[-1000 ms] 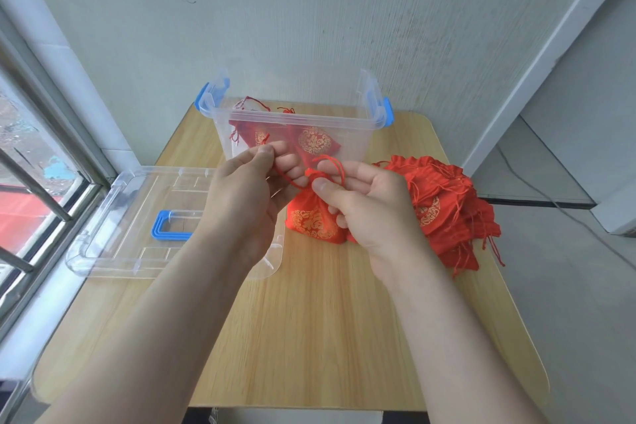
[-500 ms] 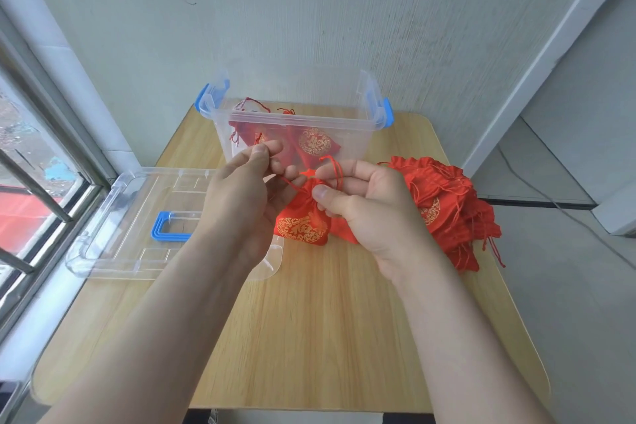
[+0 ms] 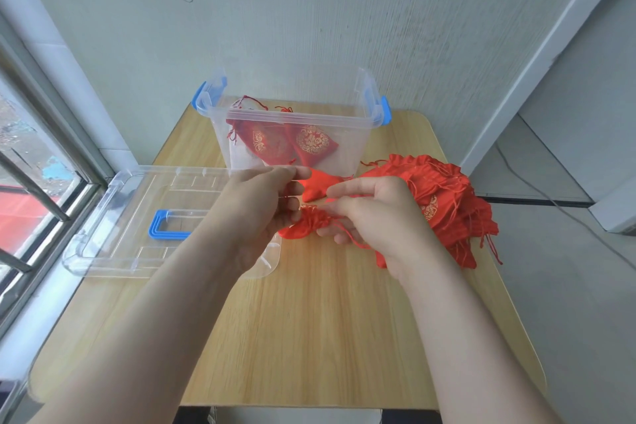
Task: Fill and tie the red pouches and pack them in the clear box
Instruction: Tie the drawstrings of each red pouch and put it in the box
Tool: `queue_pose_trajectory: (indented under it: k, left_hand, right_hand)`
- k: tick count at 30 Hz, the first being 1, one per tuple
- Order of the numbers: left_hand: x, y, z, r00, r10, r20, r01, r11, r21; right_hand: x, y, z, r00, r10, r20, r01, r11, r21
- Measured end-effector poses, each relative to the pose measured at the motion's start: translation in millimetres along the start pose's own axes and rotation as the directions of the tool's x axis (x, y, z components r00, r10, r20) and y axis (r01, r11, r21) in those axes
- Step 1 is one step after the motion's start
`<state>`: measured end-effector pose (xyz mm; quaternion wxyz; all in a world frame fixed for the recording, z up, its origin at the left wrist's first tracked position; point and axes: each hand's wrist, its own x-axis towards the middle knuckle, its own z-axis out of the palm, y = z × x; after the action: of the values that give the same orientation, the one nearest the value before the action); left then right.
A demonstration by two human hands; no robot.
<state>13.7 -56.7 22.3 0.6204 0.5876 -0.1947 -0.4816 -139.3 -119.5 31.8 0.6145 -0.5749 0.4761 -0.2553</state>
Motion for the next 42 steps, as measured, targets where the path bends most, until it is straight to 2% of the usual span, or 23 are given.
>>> queue_pose_trajectory:
  k: [5, 10, 13, 15, 18, 21, 29, 31, 35, 39, 42]
  left_hand:
    - [-0.5, -1.1, 1.2, 1.0, -0.007, 0.024, 0.005, 0.997, 0.083]
    - [-1.8, -0.1, -0.3, 0.999, -0.034, 0.032, 0.029, 0.987, 0.156]
    - [-2.3, -1.0, -2.0, 0.996, -0.059, 0.072, 0.043, 0.976, 0.213]
    - [-2.7, -3.0, -3.1, 0.991, -0.068, 0.112, 0.036, 0.963, 0.268]
    - [-3.4, -5.4, -5.6, 0.989, -0.029, 0.146, -0.034, 0.91, 0.414]
    - [-4.2, -5.0, -8.3, 0.985, 0.003, 0.171, -0.086, 0.875, 0.476]
    - [-7.3, -2.6, -6.6, 0.98, 0.024, 0.198, -0.134, 0.814, 0.565]
    - [-7.8, -0.9, -5.6, 0.978, 0.03, 0.204, -0.146, 0.802, 0.58]
    - [-9.5, 1.4, -7.1, 0.972, 0.023, 0.234, -0.16, 0.794, 0.587]
    - [-11.5, 4.6, -8.5, 0.97, 0.036, 0.24, -0.173, 0.797, 0.579]
    - [-15.2, 6.3, -7.6, 0.966, 0.026, 0.258, -0.175, 0.8, 0.573]
  right_hand:
    - [1.6, 3.3, -2.4, 0.997, 0.069, 0.018, -0.068, 0.996, -0.057]
    - [4.8, 7.2, -4.8, 0.995, 0.065, 0.08, -0.036, 0.947, -0.319]
    - [2.1, 6.1, -7.3, 0.984, 0.124, 0.129, -0.047, 0.874, -0.484]
    - [1.4, 5.6, -9.8, 0.98, 0.153, 0.13, -0.061, 0.844, -0.533]
    - [6.5, 7.9, -16.7, 0.997, 0.069, 0.046, -0.039, 0.88, -0.473]
    - [12.5, 10.9, -21.5, 0.996, -0.057, -0.066, 0.029, 0.932, -0.361]
    - [11.4, 6.9, -16.1, 0.968, -0.22, -0.123, 0.202, 0.969, -0.143]
    - [9.1, 5.8, -15.3, 0.954, -0.272, -0.123, 0.26, 0.96, -0.109]
    - [9.7, 10.6, -14.5, 0.856, -0.475, -0.203, 0.425, 0.871, -0.246]
    - [10.8, 10.4, -15.5, 0.82, -0.502, -0.274, 0.475, 0.865, -0.162]
    - [10.4, 8.5, -12.6, 0.839, -0.503, -0.206, 0.494, 0.864, -0.099]
